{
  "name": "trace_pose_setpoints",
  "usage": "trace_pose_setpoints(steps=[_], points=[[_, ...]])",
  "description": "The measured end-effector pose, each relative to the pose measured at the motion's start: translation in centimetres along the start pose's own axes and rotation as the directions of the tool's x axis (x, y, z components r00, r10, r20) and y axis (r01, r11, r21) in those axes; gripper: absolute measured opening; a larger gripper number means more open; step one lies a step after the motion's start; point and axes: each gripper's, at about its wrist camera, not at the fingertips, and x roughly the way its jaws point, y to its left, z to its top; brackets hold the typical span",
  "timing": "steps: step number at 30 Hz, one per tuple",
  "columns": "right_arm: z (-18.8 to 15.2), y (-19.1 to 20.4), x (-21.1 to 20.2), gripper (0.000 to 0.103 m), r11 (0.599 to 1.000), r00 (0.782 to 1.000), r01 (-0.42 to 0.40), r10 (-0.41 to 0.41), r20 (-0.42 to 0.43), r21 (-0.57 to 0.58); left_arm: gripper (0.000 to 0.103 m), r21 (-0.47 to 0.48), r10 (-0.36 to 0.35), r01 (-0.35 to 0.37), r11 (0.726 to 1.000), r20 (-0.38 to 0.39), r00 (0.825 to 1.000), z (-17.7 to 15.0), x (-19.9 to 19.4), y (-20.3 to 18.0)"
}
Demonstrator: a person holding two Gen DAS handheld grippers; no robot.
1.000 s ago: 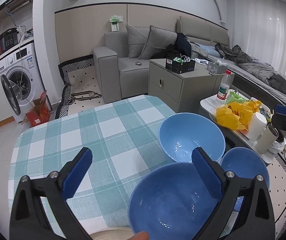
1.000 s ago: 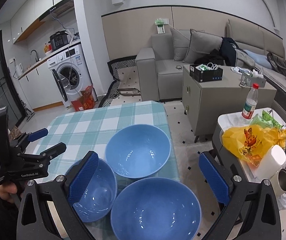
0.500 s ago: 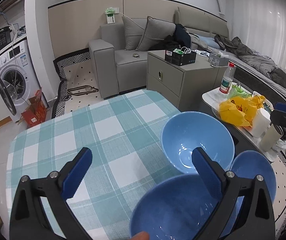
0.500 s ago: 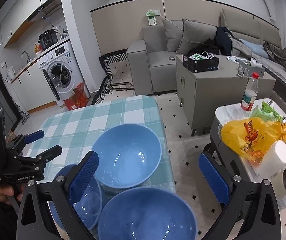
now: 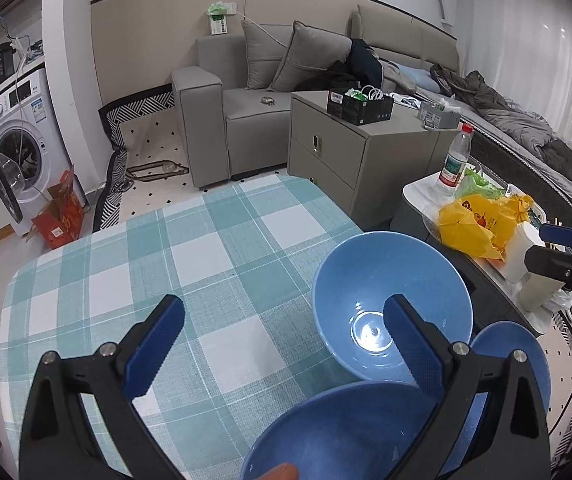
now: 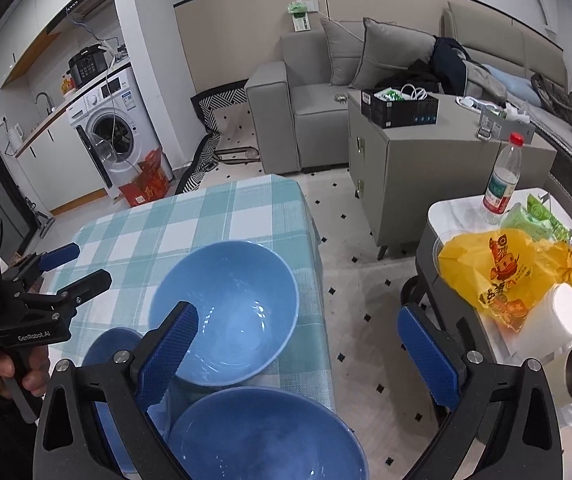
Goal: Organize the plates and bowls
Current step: 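Close both grippers on the rim of a blue bowl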
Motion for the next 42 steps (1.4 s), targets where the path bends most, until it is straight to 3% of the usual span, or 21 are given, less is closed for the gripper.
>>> trace_pose_setpoints(steps=[8, 13, 16, 22, 25, 27, 33, 36, 42], points=[[-0.4, -0.5, 3.1, 0.101, 1.000, 0.999, -0.021, 0.021, -0.046, 0.011, 0.100, 0.029, -0.018, 0.019, 0.999, -0.050, 0.999, -0.2, 2.4, -0.7], [-1.0, -0.2, 5.3, 0.092, 0.999, 0.995, -0.036, 0.037, -0.088, 0.005, 0.100, 0.077, -0.020, 0.027, 0.997, -0.092, 0.996, -0.6, 3.7, -1.7], [-1.4, 0.0, 6.4, 0.082, 0.999, 0.993, -0.044, 0.044, -0.113, 0.004, 0.092, 0.081, -0.025, 0.034, 0.996, -0.105, 0.994, -0.7, 4.2, -1.9], [-2.0, -0.1, 7.8, 0.075, 0.998, 0.987, -0.064, 0.065, -0.147, 0.008, 0.076, 0.096, -0.044, 0.055, 0.994, -0.115, 0.992, -1.0, 4.7, -2.5], [-2.1, -0.1, 8.4, 0.070, 0.997, 0.984, -0.076, 0.077, -0.162, 0.013, 0.060, 0.107, -0.047, 0.062, 0.992, -0.135, 0.990, -1.2, 5.2, -2.7], [-2.2, 0.0, 8.9, 0.062, 0.997, 0.981, -0.081, 0.082, -0.176, 0.012, 0.060, 0.105, -0.049, 0.064, 0.992, -0.144, 0.988, -1.4, 5.5, -2.7], [-2.7, 0.6, 9.6, 0.056, 0.996, 0.977, -0.091, 0.089, -0.193, -0.003, 0.048, 0.079, -0.060, 0.074, 0.994, -0.176, 0.983, -1.8, 6.3, -2.4], [-2.8, 0.8, 10.0, 0.042, 0.996, 0.975, -0.086, 0.083, -0.205, -0.008, 0.043, 0.075, -0.066, 0.082, 0.994, -0.193, 0.979, -1.9, 6.6, -2.4], [-2.8, 0.9, 10.3, 0.036, 0.996, 0.974, -0.087, 0.083, -0.210, -0.009, 0.030, 0.079, -0.072, 0.090, 0.993, -0.201, 0.977, -2.1, 6.9, -2.5]])
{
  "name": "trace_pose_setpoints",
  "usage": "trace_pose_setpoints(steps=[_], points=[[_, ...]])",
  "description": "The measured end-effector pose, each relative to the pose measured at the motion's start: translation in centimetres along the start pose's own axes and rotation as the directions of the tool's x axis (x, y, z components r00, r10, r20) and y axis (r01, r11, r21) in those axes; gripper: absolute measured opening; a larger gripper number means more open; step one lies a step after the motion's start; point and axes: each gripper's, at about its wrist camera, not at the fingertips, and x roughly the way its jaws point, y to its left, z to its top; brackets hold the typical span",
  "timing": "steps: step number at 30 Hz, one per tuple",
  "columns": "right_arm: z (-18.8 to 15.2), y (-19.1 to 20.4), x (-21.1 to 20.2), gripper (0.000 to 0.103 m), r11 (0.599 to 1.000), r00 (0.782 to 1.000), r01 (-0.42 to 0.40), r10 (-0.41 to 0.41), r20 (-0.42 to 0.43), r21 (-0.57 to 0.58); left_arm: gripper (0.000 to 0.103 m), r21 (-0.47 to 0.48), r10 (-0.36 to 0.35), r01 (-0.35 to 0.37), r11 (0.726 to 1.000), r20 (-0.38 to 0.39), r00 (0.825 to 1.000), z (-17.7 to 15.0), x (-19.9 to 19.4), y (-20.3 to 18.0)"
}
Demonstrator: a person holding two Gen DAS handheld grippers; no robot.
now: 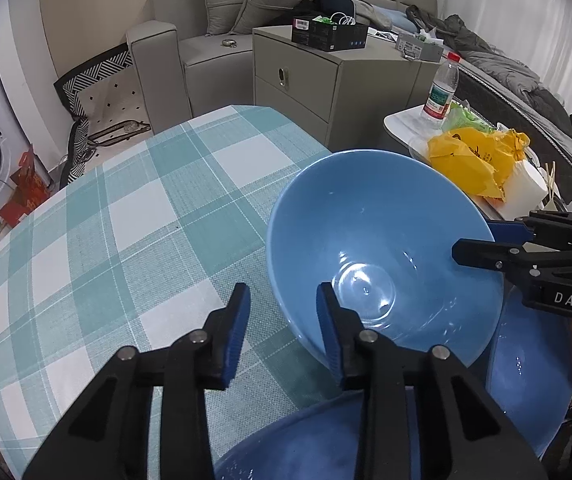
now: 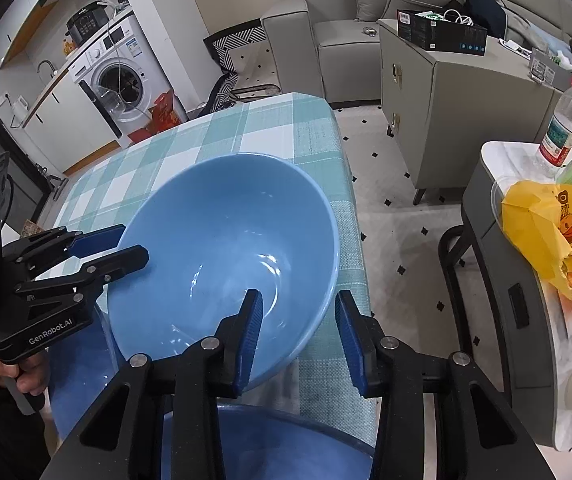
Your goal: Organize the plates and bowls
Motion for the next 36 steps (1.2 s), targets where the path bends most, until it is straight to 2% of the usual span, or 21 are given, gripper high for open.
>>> trace_pose_setpoints(steps=[5, 8, 11, 26, 36], points=[[0.0, 0.0, 0.2, 0.033, 1.000, 1.000, 0.006, -0.006, -0.001, -0.002, 0.021, 0.012, -0.007, 0.007, 1.000, -0.008, 1.000, -0.1, 0.2, -0.3], [0.0, 0.1, 0.3, 0.024, 1.000, 1.000, 0.023, -0.023, -0.001, -0.006, 0.018, 0.011, -0.015, 0.015, 1.000, -0.008, 1.000, -0.1, 0.3, -0.3], [0.0, 0.2, 0.4, 0.020, 0.999, 0.999, 0.036, -0.036, 0.000, -0.009, 0.017, 0.010, -0.021, 0.021, 1.000, -0.010, 1.000, 0.0, 0.4, -0.3], [-0.2, 0.5, 0.2, 0.018, 0.997, 0.997, 0.073, -0.072, 0.029, -0.027, 0.016, 0.005, -0.017, 0.017, 1.000, 0.002, 1.000, 0.0, 0.4, -0.4], [0.3, 0.5, -0.6, 0.018, 0.997, 0.995, 0.078, -0.076, 0.057, -0.021, 0.016, -0.009, -0.017, 0.017, 1.000, 0.042, 0.999, 0.6, -0.3, -0.4]])
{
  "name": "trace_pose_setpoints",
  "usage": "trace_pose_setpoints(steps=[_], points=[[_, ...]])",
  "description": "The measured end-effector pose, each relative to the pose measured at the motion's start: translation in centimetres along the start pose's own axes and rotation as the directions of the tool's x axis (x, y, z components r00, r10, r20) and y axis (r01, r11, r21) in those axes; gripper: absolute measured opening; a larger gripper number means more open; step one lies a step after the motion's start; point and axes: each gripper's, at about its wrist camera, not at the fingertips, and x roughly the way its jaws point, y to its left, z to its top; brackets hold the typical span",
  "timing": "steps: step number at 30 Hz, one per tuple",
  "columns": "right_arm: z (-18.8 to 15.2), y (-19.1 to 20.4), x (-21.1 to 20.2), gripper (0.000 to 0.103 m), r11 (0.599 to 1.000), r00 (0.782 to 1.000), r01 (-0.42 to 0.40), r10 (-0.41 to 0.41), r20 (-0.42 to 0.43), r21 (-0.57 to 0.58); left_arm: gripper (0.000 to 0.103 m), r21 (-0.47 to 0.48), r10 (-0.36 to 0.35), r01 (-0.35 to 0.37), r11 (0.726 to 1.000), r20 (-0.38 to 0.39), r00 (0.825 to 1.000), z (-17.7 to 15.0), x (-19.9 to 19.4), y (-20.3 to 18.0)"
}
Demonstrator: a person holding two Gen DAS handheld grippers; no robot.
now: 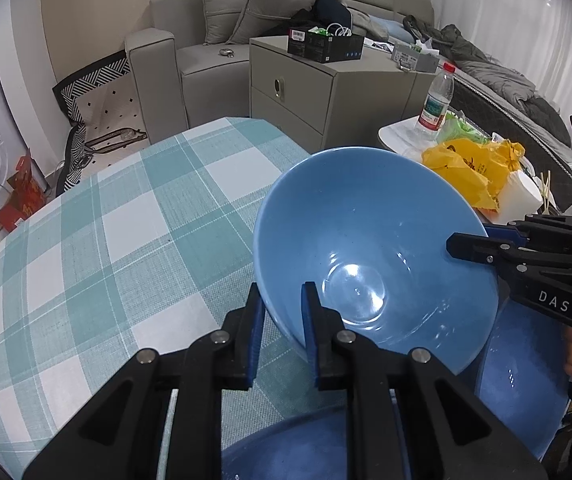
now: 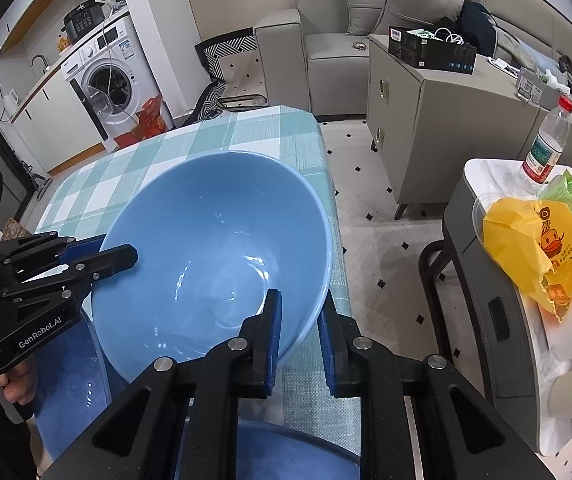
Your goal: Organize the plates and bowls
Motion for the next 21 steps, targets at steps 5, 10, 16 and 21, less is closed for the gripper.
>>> trace_pose_setpoints(steps=[5, 10, 16, 21], points=[[0.4, 0.1, -0.5, 0.018, 1.000, 1.000, 0.007, -0.007, 0.013, -0.004, 0.016, -0.009, 0.003, -0.003, 1.000, 0.023, 1.000, 0.3, -0.3, 0.0], [0.6, 0.0, -1.3, 0.018, 1.000, 0.999, 0.006, -0.006, 0.032, -0.003, 0.016, -0.016, -0.002, 0.002, 1.000, 0.046, 0.999, 0.5, -1.0, 0.0], [0.6, 0.4, -2.8, 0.018, 1.000, 0.998, 0.008, -0.008, 0.058, -0.010, 0.016, -0.029, -0.006, 0.008, 1.000, 0.078, 0.997, 0.7, -2.4, 0.0], [0.7, 1.1, -4.3, 0.018, 1.000, 0.996, 0.013, -0.012, 0.083, -0.023, 0.016, -0.033, -0.004, 0.007, 0.999, 0.098, 0.995, 0.6, -3.6, 0.0]])
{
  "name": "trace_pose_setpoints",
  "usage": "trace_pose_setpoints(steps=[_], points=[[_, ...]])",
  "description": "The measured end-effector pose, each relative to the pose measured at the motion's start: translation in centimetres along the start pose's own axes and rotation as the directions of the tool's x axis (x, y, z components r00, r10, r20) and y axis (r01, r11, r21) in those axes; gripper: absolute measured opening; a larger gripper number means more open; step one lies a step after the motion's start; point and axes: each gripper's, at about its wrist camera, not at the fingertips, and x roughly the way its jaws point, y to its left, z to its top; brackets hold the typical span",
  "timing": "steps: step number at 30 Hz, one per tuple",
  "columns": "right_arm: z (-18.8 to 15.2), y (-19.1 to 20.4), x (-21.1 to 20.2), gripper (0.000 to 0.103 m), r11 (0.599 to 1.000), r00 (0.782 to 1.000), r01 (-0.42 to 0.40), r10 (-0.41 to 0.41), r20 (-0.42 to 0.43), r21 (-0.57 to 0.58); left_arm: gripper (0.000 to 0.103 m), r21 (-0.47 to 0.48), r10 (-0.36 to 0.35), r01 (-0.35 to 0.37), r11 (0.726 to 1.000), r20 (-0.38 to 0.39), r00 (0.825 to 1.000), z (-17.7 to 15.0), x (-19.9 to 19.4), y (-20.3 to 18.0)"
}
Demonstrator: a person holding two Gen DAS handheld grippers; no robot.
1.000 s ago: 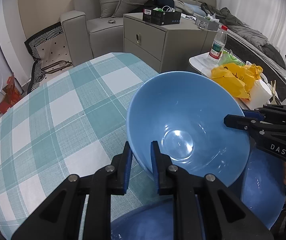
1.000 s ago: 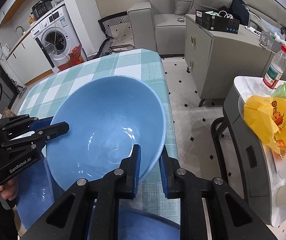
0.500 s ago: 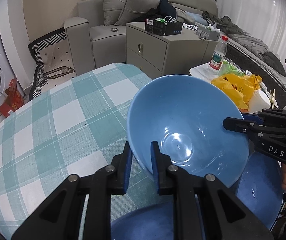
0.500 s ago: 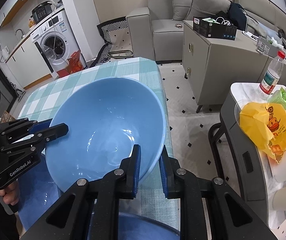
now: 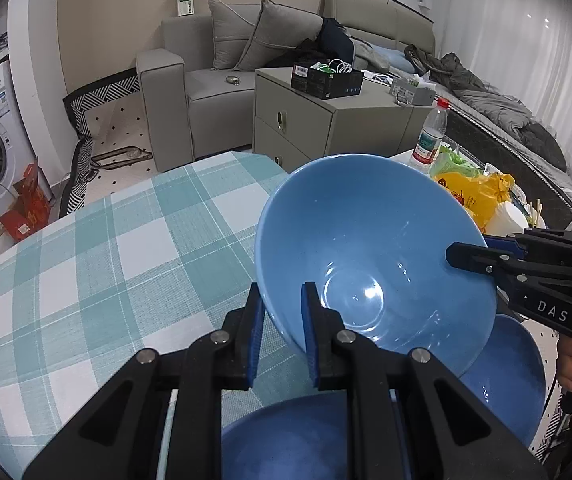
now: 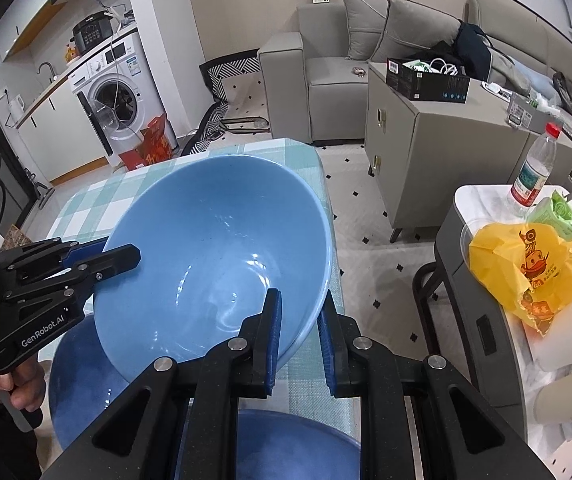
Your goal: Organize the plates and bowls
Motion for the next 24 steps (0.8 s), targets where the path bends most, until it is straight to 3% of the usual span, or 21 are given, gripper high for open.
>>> trace_pose_setpoints(steps=[24], points=[[-0.6, 2.5, -5.4, 0.018, 0.999, 0.997, -0.003, 0.007, 0.074, -0.049, 0.016, -0.012, 0.011, -0.010, 1.000, 0.092, 0.996, -1.3, -5.8, -0.1]])
